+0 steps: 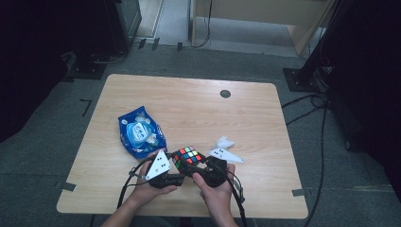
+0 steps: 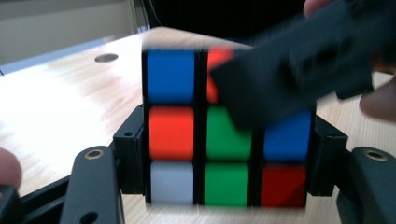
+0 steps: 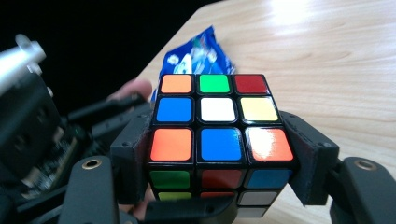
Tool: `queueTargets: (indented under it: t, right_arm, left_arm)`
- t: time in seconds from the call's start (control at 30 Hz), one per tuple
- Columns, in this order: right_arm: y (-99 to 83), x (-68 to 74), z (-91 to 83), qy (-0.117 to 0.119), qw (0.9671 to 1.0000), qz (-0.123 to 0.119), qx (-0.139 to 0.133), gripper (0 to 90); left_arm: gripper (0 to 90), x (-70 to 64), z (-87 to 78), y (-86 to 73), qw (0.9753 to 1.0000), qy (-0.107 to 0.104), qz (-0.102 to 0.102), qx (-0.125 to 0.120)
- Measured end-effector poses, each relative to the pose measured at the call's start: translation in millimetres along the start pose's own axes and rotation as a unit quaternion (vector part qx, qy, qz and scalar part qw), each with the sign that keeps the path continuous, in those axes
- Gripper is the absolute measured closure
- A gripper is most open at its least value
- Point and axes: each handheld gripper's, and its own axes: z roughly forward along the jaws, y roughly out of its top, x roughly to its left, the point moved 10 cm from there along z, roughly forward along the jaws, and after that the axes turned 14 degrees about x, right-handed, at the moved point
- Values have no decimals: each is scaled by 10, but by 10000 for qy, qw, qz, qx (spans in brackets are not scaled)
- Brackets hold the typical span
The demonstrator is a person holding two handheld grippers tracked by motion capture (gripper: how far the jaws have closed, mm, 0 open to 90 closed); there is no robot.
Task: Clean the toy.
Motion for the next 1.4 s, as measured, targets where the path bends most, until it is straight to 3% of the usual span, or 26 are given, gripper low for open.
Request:
queueTargets:
  t: [0.13,0.33,0.53,0.7,0.83,0.87,0.9,0.97,1.03,1.1,1.23,1.27,1.37,1.4]
  right_arm:
    - [67,-46,-85,-8,9998,107,-183,343]
    - [60,-44,-77,112,9996,163,-203,343]
    - [75,-48,-75,308,9994,37,-125,326]
    - [171,-51,-200,560,9974,-216,-388,328]
    - [265,-174,-359,464,9962,-305,-676,443]
    - [275,-227,-374,329,9961,-433,-700,459]
    - [265,-290,-368,27,9957,-646,-666,466]
    - [201,-415,-286,-609,9900,-1204,-421,467]
    - [105,-452,-157,-675,9869,-1465,-69,452]
    - [43,-441,-58,-837,9804,-1784,58,440]
    - [-9,-332,52,-1314,9509,-2801,14,396]
    - [-1,-332,60,-1461,9435,-2974,-51,382]
    - [20,-311,49,-1567,9262,-3414,-309,364]
    - [21,-316,43,-1646,9182,-3587,-337,369]
  left_arm:
    - [323,-6,-22,22,10000,-21,-16,-80]
    - [339,-10,-41,12,9999,-128,-31,-86]
    - [342,54,-57,-3,9996,-205,-179,-70]
    - [342,197,-130,-3,9990,-172,-373,-148]
    - [342,311,-218,20,9977,-214,-576,-291]
    - [343,331,-236,23,9973,-245,-615,-320]
    - [343,347,-250,26,9970,-256,-652,-343]
    - [343,361,-268,36,9962,-325,-718,-369]
    - [342,358,-277,47,9959,-370,-722,-388]
    - [342,341,-277,56,9958,-425,-713,-380]
    - [342,318,-276,55,9955,-524,-718,-339]
    - [342,321,-282,58,9951,-555,-742,-352]
    - [342,318,-287,47,9944,-704,-749,-242]
    - [342,301,-279,41,9940,-806,-725,-167]
